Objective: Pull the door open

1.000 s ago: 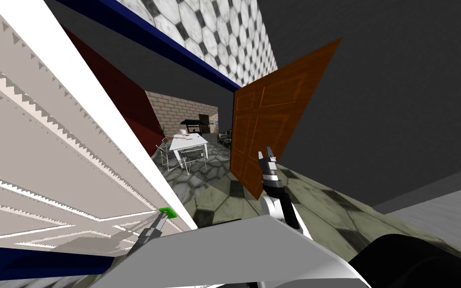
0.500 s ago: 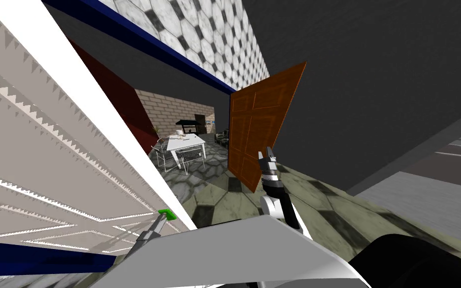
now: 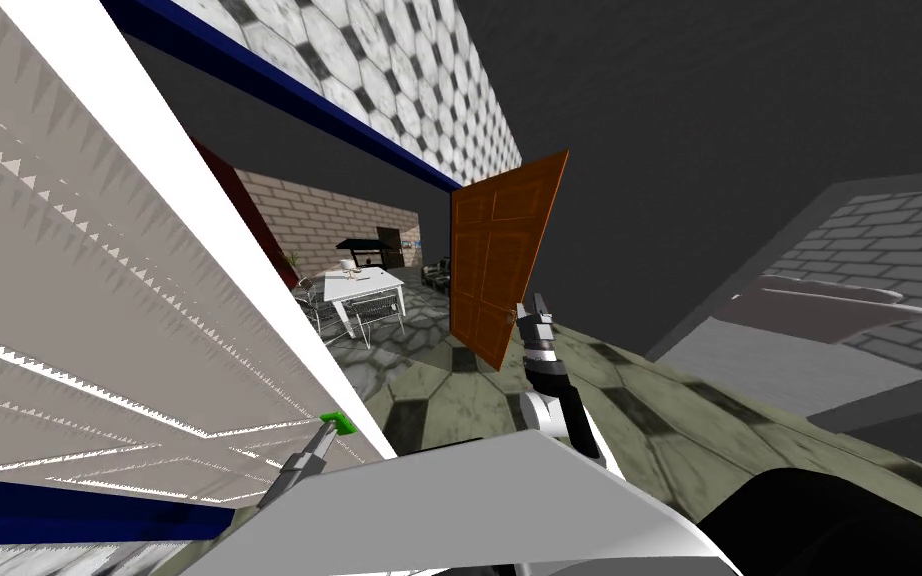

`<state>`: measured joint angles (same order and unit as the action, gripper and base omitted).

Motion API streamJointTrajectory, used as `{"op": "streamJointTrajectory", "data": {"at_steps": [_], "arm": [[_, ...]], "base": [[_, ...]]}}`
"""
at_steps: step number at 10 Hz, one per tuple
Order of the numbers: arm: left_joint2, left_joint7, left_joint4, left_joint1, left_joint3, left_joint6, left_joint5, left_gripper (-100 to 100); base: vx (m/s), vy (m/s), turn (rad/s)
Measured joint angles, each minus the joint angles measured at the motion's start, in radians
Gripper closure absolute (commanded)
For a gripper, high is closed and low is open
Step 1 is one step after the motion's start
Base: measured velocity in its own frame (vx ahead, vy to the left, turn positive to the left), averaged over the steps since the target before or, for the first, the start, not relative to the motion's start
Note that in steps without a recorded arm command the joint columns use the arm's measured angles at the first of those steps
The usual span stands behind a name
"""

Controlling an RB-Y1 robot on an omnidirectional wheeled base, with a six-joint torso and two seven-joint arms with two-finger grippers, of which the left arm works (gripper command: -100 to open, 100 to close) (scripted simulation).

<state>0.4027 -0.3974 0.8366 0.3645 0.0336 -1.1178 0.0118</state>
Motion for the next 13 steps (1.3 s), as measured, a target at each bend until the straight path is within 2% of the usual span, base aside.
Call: {"op": "streamJointTrajectory", "data": {"at_steps": [5,8,13], "arm": [[-0.008,0.009,0.023,-0.014,0.000,0.041,-0.006,100],[-0.010,0.011,0.026,-0.020,0.000,0.052,-0.007,100],[0.006,-0.003,-0.003,-0.024,0.008,0.013,-0.001,100]], "base": [[-0.197,0.058,-0.157],[-0.134,0.025,-0.089],[-0.185,0.053,-0.133]]}}
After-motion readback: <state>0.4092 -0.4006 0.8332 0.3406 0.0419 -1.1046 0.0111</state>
